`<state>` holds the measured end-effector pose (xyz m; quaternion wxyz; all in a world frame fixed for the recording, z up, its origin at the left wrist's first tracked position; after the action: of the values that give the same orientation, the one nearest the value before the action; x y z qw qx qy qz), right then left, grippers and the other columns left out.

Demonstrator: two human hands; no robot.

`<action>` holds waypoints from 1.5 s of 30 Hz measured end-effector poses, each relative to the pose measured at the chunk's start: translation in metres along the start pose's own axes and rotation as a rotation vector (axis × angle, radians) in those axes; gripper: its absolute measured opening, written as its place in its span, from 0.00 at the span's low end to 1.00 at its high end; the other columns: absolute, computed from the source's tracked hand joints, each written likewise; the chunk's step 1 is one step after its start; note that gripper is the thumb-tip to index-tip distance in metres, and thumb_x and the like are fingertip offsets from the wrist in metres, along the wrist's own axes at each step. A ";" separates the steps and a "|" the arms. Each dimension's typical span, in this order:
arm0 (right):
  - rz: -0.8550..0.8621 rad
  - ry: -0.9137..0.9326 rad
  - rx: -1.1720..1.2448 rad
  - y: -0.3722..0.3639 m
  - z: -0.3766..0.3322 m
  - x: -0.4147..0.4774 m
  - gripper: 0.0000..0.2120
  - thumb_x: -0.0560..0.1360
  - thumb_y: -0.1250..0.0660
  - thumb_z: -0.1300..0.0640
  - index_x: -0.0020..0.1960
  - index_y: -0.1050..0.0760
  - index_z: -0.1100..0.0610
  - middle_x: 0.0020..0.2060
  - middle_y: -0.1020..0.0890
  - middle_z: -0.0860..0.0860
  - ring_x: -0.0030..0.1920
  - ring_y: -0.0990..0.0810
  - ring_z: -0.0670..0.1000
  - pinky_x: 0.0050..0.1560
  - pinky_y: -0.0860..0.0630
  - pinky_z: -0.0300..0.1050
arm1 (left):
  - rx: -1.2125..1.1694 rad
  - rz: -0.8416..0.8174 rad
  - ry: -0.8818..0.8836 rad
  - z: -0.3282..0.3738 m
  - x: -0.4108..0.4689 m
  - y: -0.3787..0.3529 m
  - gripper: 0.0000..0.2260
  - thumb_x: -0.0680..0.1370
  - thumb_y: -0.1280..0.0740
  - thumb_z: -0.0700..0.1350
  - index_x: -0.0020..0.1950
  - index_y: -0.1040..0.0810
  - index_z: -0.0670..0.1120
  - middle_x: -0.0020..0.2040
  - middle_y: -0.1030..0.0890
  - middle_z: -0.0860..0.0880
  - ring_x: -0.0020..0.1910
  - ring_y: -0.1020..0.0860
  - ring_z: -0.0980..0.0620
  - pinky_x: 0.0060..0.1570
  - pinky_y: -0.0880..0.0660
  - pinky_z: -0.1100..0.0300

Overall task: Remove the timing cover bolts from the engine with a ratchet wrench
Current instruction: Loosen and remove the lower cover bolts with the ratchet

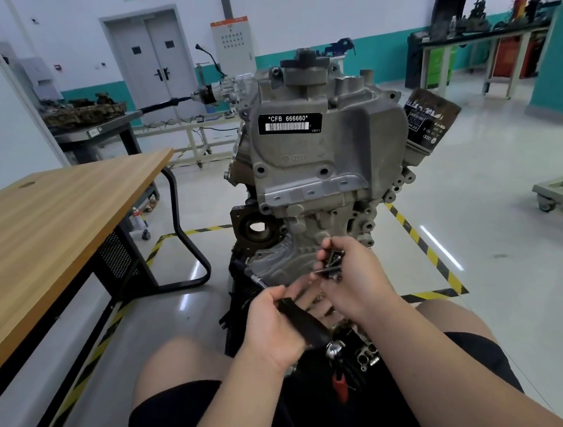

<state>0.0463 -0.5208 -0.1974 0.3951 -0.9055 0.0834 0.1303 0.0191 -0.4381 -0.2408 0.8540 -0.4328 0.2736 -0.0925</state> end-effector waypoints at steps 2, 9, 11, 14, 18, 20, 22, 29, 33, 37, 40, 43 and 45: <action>0.013 0.073 -0.243 -0.012 -0.002 0.002 0.14 0.79 0.42 0.59 0.36 0.27 0.57 0.26 0.26 0.49 0.26 0.29 0.49 0.29 0.31 0.43 | -0.052 -0.036 0.023 -0.002 0.002 -0.005 0.22 0.81 0.45 0.54 0.54 0.22 0.36 0.51 0.18 0.34 0.47 0.17 0.34 0.46 0.21 0.37; -0.222 0.403 -1.053 -0.056 0.002 -0.009 0.14 0.80 0.41 0.51 0.36 0.27 0.50 0.28 0.25 0.39 0.30 0.28 0.37 0.33 0.32 0.30 | -0.042 0.106 -0.020 0.014 0.009 -0.012 0.15 0.80 0.39 0.50 0.55 0.20 0.41 0.51 0.17 0.41 0.52 0.18 0.42 0.51 0.22 0.51; -0.227 0.385 -1.054 -0.055 0.005 -0.004 0.14 0.79 0.41 0.54 0.35 0.28 0.47 0.32 0.24 0.40 0.32 0.27 0.36 0.36 0.32 0.30 | -0.064 0.125 -0.020 0.016 0.014 -0.011 0.12 0.80 0.38 0.48 0.54 0.20 0.42 0.50 0.18 0.42 0.56 0.20 0.44 0.56 0.25 0.52; -0.222 0.388 -1.109 -0.052 0.008 0.004 0.17 0.77 0.44 0.65 0.39 0.27 0.45 0.43 0.24 0.42 0.39 0.26 0.35 0.41 0.33 0.27 | -0.035 0.139 0.009 0.016 0.023 -0.005 0.11 0.80 0.41 0.47 0.53 0.22 0.42 0.51 0.20 0.41 0.59 0.22 0.42 0.62 0.27 0.50; -0.231 0.476 -1.300 -0.056 0.015 0.008 0.19 0.76 0.45 0.68 0.43 0.27 0.45 0.47 0.25 0.41 0.48 0.28 0.36 0.48 0.35 0.23 | -0.039 0.132 0.054 0.017 0.028 -0.001 0.12 0.80 0.45 0.44 0.48 0.23 0.42 0.45 0.20 0.41 0.51 0.22 0.43 0.53 0.26 0.52; -0.216 0.500 -1.308 -0.054 0.016 0.011 0.18 0.76 0.44 0.68 0.46 0.22 0.50 0.46 0.24 0.40 0.48 0.27 0.37 0.49 0.34 0.23 | -0.063 0.121 0.073 0.017 0.029 -0.001 0.11 0.79 0.44 0.44 0.45 0.24 0.42 0.40 0.20 0.43 0.44 0.22 0.46 0.44 0.27 0.54; -0.200 0.520 -1.298 -0.052 0.016 0.012 0.18 0.76 0.44 0.69 0.49 0.19 0.52 0.44 0.23 0.39 0.48 0.26 0.36 0.49 0.33 0.23 | -0.076 0.139 0.079 0.017 0.032 0.006 0.11 0.79 0.43 0.45 0.44 0.24 0.42 0.38 0.19 0.43 0.42 0.20 0.46 0.42 0.27 0.54; -0.191 0.660 -1.173 -0.051 0.018 0.006 0.18 0.77 0.40 0.68 0.54 0.19 0.50 0.44 0.18 0.37 0.48 0.20 0.36 0.50 0.28 0.26 | -0.037 0.192 0.017 0.029 0.030 0.023 0.14 0.78 0.39 0.47 0.35 0.24 0.46 0.32 0.21 0.48 0.32 0.18 0.50 0.36 0.24 0.57; -0.154 0.734 -1.105 -0.057 0.011 0.003 0.15 0.77 0.36 0.66 0.55 0.18 0.50 0.43 0.17 0.37 0.48 0.19 0.35 0.50 0.27 0.27 | -0.001 0.237 -0.008 0.035 0.027 0.029 0.13 0.80 0.39 0.48 0.42 0.20 0.44 0.37 0.17 0.45 0.36 0.17 0.47 0.37 0.22 0.57; -0.025 0.480 -0.663 -0.040 0.002 0.019 0.09 0.79 0.34 0.61 0.48 0.18 0.50 0.39 0.14 0.47 0.32 0.17 0.45 0.29 0.23 0.38 | -0.070 0.304 -0.003 0.037 0.027 0.036 0.15 0.82 0.42 0.50 0.39 0.24 0.45 0.28 0.23 0.48 0.26 0.24 0.51 0.27 0.27 0.63; 0.052 0.258 -0.386 -0.021 0.011 0.030 0.08 0.79 0.35 0.59 0.44 0.19 0.56 0.32 0.17 0.50 0.28 0.20 0.49 0.27 0.24 0.42 | -0.024 0.331 0.029 0.037 0.023 0.043 0.15 0.81 0.40 0.50 0.37 0.26 0.46 0.26 0.27 0.50 0.21 0.27 0.53 0.18 0.34 0.69; 0.033 0.041 -0.331 -0.015 0.039 0.035 0.12 0.80 0.36 0.57 0.40 0.21 0.59 0.24 0.27 0.51 0.22 0.26 0.51 0.23 0.28 0.42 | 0.019 0.284 0.071 0.035 0.019 0.041 0.16 0.81 0.39 0.50 0.34 0.27 0.46 0.27 0.28 0.50 0.21 0.29 0.54 0.18 0.36 0.68; -0.006 -0.042 -0.292 -0.016 0.050 0.038 0.09 0.80 0.37 0.61 0.42 0.21 0.60 0.27 0.22 0.53 0.24 0.23 0.51 0.22 0.27 0.40 | 0.018 0.244 0.092 0.035 0.017 0.041 0.17 0.81 0.39 0.50 0.34 0.25 0.45 0.27 0.27 0.50 0.22 0.28 0.54 0.18 0.35 0.68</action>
<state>0.0778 -0.4749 -0.2303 0.2611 -0.9507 0.0528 0.1586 0.0491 -0.3965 -0.2630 0.8494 -0.3839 0.3621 -0.0102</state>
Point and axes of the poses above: each hand's wrist, its own x-axis towards the middle knuckle, its own y-axis out of the back of the hand, z = x × y, the point moved 10 cm from there along x, towards the middle knuckle
